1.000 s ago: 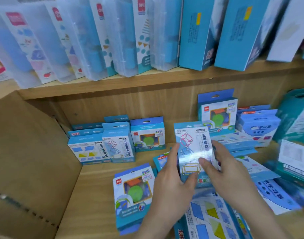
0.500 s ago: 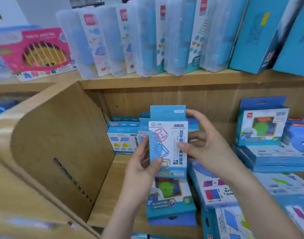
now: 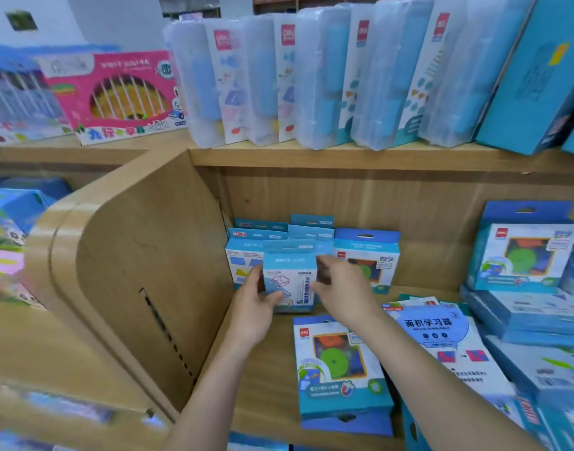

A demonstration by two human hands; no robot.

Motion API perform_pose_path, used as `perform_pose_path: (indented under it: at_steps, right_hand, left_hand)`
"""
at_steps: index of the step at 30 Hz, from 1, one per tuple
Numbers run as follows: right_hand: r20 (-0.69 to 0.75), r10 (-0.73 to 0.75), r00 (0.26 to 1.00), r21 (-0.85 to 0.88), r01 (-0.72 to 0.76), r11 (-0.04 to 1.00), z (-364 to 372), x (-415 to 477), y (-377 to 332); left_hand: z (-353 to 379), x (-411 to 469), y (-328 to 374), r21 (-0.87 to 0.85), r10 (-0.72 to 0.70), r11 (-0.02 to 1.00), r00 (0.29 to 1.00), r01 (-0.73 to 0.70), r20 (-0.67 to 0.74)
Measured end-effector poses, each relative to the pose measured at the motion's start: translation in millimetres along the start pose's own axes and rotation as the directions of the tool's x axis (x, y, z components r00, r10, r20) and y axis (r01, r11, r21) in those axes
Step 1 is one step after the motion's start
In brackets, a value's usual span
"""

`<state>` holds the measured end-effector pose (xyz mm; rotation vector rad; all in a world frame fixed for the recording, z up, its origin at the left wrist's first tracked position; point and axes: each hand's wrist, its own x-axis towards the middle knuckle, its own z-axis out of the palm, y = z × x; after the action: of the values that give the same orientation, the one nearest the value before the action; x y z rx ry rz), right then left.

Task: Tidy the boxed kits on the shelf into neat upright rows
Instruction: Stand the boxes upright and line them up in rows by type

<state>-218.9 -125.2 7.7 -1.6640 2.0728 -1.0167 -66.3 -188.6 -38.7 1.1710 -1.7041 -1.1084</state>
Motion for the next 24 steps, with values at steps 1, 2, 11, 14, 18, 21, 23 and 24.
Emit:
perform_pose_path:
  at_steps: [1,2,11,14,18,21,23,24]
  right_hand:
    - [0.005,0.015,1.000,-0.123,-0.014,0.992,-4.6,-4.4,-0.4]
    - [0.034,0.034,0.999,-0.216,-0.026,0.976,-9.4,-9.8,-1.4]
    - [0.137,0.061,0.989,-0.218,-0.030,0.975,-22.5,-41.6,1.8]
    - [0.165,0.065,0.984,-0.194,-0.032,0.980,-19.6,-41.4,3.6]
    - [0.153,0.109,0.982,-0.087,-0.097,0.992,-13.5,-36.3,11.3]
    - [0.157,0.146,0.977,0.053,-0.156,0.986,-4.6,-26.1,16.9]
    - [0.165,0.156,0.974,0.073,-0.170,0.983,0.6,-19.0,17.8]
    - [0.170,0.162,0.972,0.072,-0.176,0.982,2.4,-16.6,17.0]
  left_hand:
    - [3.1,0.7,-3.7,0.001,0.001,1.000,1.000,-0.001,0.021]
    - [5.6,1.8,-8.3,0.000,0.000,1.000,1.000,0.000,0.022]
    - [23.1,5.4,-16.1,0.111,0.061,0.992,0.998,-0.063,0.022]
    - [28.8,5.7,-17.5,0.106,0.057,0.993,0.998,-0.060,0.030]
    - [28.1,3.2,-17.1,0.084,0.059,0.995,0.998,-0.061,0.026]
    - [28.9,2.9,-12.4,0.021,0.088,0.996,0.996,-0.088,0.021]
    - [28.9,3.3,-10.0,0.041,0.085,0.995,0.996,-0.086,0.027]
    - [28.1,3.3,-9.4,0.061,0.081,0.995,0.997,-0.082,0.020]
